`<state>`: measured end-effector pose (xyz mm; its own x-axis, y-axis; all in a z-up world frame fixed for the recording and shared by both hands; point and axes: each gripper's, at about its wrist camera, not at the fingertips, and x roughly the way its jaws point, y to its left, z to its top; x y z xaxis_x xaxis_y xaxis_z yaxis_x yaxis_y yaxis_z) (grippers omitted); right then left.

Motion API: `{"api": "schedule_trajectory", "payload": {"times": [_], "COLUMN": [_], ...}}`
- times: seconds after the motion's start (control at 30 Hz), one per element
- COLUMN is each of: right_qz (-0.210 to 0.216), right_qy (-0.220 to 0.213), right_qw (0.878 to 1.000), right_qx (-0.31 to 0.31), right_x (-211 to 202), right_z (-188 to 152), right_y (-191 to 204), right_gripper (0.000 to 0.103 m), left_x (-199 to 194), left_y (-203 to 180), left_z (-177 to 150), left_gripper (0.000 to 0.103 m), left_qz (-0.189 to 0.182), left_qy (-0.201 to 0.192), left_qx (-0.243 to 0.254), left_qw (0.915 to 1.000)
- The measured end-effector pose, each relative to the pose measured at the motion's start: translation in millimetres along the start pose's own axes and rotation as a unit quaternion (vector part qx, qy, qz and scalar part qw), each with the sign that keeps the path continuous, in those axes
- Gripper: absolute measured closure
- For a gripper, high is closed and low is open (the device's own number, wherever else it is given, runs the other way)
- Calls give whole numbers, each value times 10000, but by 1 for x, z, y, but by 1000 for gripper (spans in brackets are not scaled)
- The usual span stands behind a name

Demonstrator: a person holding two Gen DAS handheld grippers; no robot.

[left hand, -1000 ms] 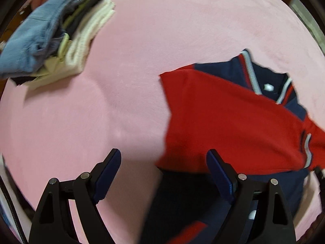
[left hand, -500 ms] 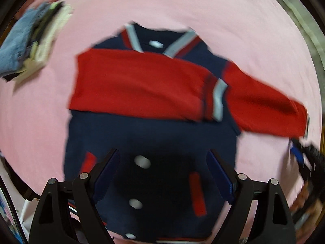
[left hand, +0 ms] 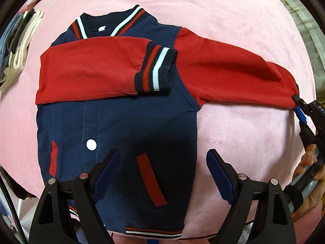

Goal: Fold large clothes
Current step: 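Grasp the other red sleeve cuff with the right gripper, then fold the held sleeve across the jacket body with the right gripper and release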

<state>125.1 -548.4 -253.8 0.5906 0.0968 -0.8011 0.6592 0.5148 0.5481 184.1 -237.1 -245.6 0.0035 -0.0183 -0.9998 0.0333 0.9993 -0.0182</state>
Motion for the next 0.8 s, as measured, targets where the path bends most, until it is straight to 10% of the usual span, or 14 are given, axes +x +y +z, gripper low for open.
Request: {"api": "schedule_trajectory", "payload": {"times": [0.5, 0.8], "right_qz": [543, 1394], "right_qy": [-1241, -540], "right_qw": [9661, 9393], "right_qx": [-2197, -3087], "right_x": [-79, -58], "right_z": [-46, -142], "right_y": [156, 256], "right_gripper": [88, 88], "left_x": [-15, -23], "left_y": [110, 213], "left_z": [-8, -18], "left_gripper": [18, 18], "left_qz": [108, 58], "left_qy": [-265, -355], "left_qx": [-801, -1161], "left_qw": [9964, 9926]}}
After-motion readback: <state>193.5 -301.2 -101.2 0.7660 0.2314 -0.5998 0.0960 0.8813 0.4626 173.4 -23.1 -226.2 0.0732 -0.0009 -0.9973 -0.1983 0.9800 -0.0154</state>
